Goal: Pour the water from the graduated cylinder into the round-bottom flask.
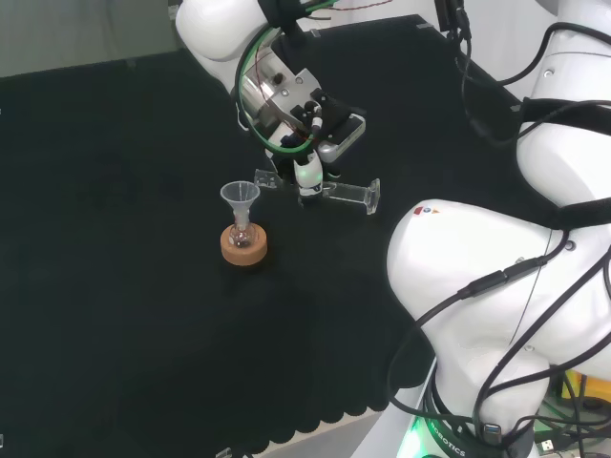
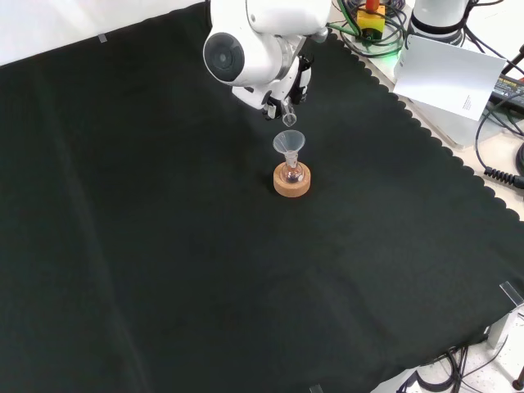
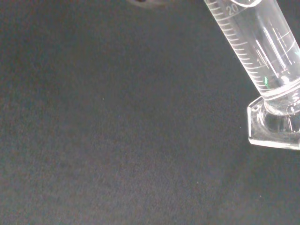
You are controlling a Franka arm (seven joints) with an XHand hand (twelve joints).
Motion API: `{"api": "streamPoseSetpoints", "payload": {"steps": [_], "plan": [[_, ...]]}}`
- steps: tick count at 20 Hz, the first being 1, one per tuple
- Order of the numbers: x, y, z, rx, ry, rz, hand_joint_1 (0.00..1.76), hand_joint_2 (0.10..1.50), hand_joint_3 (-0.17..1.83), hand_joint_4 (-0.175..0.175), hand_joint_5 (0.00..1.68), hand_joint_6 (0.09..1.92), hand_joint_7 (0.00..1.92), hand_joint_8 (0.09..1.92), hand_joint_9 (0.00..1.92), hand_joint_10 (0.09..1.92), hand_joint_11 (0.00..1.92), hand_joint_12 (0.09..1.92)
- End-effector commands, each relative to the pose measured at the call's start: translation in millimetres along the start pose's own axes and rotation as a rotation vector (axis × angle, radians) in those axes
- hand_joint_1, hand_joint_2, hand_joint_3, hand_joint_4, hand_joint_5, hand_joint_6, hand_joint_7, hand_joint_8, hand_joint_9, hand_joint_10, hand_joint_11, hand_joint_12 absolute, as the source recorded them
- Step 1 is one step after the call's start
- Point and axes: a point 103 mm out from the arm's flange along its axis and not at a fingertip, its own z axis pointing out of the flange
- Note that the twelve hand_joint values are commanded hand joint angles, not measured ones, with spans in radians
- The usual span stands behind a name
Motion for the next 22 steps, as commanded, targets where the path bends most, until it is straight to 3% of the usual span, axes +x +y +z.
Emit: {"api": "streamPoseSetpoints", "payload": {"steps": [1,22], "plan": [[3.0,-0.6,-1.9,0.039,-0.014,0.022,1.26,1.10,0.00,-0.175,0.99,0.96,1.03,0.96,1.44,0.09,1.16,0.87],[8.1,-1.0,-10.5,0.138,-0.056,0.078,1.26,1.10,0.00,-0.175,0.98,0.97,1.02,0.96,1.44,0.09,1.16,0.86]]}}
